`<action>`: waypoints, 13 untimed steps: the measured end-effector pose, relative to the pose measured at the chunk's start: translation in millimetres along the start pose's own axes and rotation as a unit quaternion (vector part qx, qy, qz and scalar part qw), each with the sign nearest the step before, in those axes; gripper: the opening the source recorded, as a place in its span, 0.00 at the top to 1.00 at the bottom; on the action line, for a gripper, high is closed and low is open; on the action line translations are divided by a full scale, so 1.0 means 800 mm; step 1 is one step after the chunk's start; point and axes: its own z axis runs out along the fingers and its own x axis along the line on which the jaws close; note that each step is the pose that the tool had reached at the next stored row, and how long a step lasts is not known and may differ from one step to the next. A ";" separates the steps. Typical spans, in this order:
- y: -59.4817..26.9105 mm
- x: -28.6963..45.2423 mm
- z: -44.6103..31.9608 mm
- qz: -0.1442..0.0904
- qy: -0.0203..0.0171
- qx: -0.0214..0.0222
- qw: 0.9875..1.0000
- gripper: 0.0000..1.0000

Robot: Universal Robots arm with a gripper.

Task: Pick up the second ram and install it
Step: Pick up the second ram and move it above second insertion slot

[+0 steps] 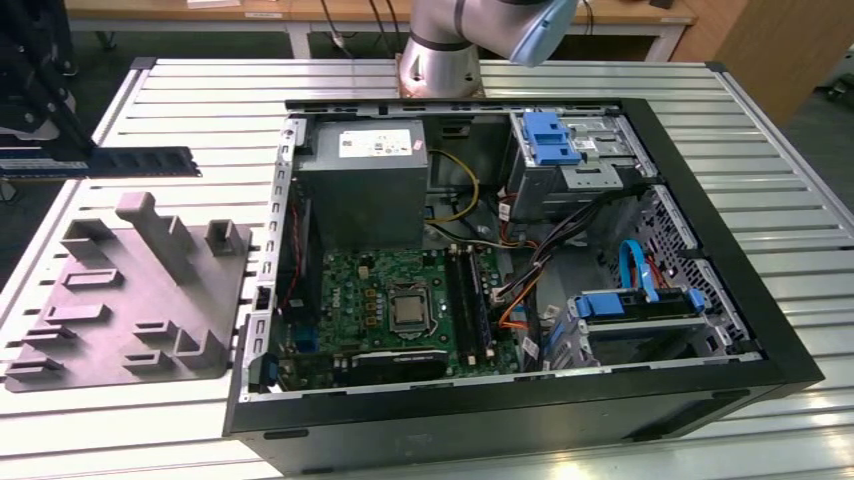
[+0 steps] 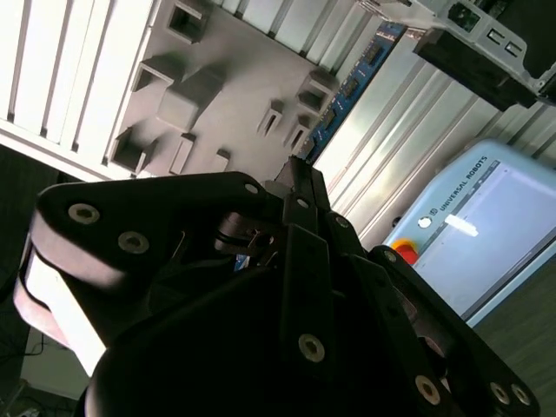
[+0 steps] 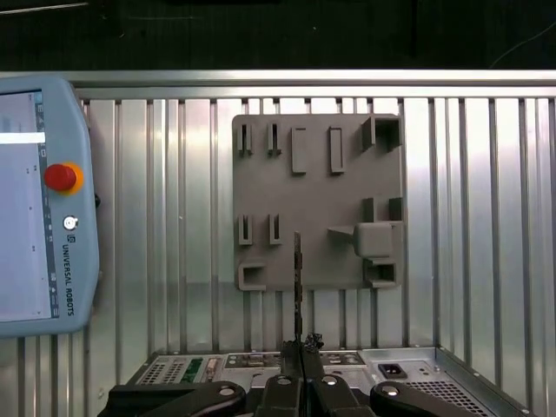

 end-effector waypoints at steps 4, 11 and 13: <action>-0.008 -0.0003 -0.0001 0.000 0.000 0.000 1.000 0.89; -0.019 -0.0006 -0.0002 0.000 0.000 0.000 1.000 0.89; -0.022 -0.0006 -0.0003 0.000 0.000 0.000 1.000 0.89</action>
